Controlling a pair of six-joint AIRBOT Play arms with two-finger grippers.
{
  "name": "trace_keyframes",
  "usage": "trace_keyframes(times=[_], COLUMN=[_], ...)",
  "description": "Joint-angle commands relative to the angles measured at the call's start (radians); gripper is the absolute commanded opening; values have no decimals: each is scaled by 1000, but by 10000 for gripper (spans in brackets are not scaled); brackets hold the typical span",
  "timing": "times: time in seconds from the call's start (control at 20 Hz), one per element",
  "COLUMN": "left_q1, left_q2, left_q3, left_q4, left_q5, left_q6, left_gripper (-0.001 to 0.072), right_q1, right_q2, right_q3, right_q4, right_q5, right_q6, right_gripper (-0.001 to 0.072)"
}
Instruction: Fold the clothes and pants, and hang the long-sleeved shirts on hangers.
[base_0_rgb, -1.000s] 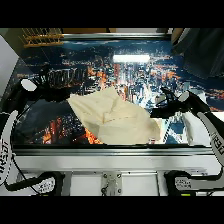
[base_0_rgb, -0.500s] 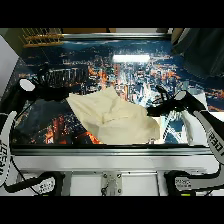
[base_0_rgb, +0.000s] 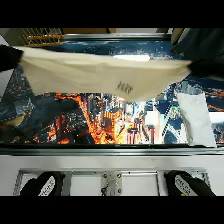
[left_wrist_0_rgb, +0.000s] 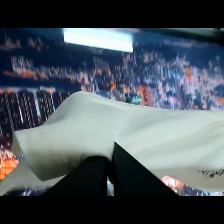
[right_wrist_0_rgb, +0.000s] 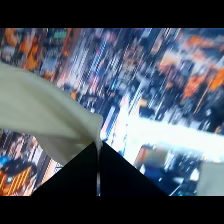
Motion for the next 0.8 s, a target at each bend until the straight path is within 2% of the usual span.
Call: trace_keyframes(times=[0.0, 0.25, 0.4, 0.55, 0.75], left_q1=[31, 105, 188, 312, 349], left_q2=[225, 423, 459, 409, 275], left_q3=[47, 46, 46, 23, -216], left_q4=[2, 2, 3, -10, -82], left_q5=[0, -47, -186, -369, -373], left_q6=[-31, -106, -150, -173, -174], left_gripper=[5, 4, 5, 4, 4], right_q1=[-76, -124, -124, -122, -55], right_q2=[237, 384, 396, 346, 129], right_q3=[49, 49, 49, 48, 45], right_q4=[0, 0, 1, 3, 2], right_q5=[-134, -145, -141, -74, 102], right_q6=[68, 141, 189, 255, 284], right_gripper=[8, 8, 7, 6, 6])
